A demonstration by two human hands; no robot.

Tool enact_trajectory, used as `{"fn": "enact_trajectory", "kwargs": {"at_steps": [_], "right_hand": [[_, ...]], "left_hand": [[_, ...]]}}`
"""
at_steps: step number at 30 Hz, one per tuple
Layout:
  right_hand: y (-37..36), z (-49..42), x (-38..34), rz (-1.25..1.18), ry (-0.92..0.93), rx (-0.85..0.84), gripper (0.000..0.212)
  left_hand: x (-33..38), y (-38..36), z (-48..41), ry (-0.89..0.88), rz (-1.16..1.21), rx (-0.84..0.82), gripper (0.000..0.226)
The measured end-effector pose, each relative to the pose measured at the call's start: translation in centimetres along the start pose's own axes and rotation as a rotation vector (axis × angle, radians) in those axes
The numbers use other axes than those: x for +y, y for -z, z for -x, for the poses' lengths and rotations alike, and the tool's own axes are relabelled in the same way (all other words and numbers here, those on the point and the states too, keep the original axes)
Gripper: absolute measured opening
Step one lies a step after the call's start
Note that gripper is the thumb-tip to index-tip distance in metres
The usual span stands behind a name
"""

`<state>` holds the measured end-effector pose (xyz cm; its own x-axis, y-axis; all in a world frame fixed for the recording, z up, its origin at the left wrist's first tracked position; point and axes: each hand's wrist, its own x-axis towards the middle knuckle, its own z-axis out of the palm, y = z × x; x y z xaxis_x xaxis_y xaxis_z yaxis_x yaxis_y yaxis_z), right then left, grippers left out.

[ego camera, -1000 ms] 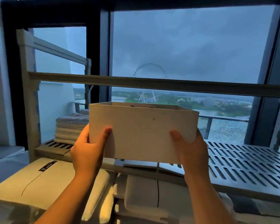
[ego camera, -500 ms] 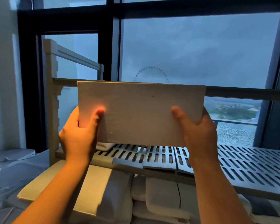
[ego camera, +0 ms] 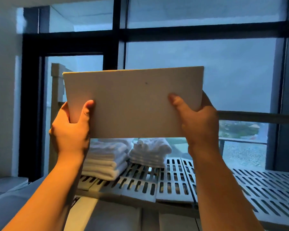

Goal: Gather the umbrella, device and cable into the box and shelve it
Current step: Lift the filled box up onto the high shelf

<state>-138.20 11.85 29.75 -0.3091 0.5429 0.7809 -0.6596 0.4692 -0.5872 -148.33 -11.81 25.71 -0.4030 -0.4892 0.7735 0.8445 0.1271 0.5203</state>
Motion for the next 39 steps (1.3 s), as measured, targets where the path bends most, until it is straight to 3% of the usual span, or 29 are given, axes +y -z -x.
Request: {"fn": "enact_trajectory", "kwargs": {"at_steps": [4, 10, 21, 31, 39], "right_hand": [[-2.3, -2.7, 0.0, 0.012, 0.032, 0.011, 0.062], [-5.2, -7.2, 1.0, 0.077, 0.057, 0.004, 0.067], [-10.4, -10.8, 7.3, 0.134, 0.009, -0.012, 0.093], [-13.9, -14.9, 9.0, 0.490, -0.010, -0.052, 0.077], [-16.2, -15.8, 11.3, 0.452, -0.046, -0.083, 0.072]], "left_hand": [[-0.4, -1.5, -2.6, -0.011, -0.032, 0.060, 0.064], [-0.7, -4.6, -6.3, -0.073, -0.092, 0.004, 0.037], [-7.4, -9.6, -10.9, -0.089, -0.182, -0.066, 0.051], [-13.0, -13.2, -15.3, -0.046, -0.167, -0.141, 0.067], [-16.2, -14.3, -17.4, -0.130, -0.391, -0.186, 0.078]]}}
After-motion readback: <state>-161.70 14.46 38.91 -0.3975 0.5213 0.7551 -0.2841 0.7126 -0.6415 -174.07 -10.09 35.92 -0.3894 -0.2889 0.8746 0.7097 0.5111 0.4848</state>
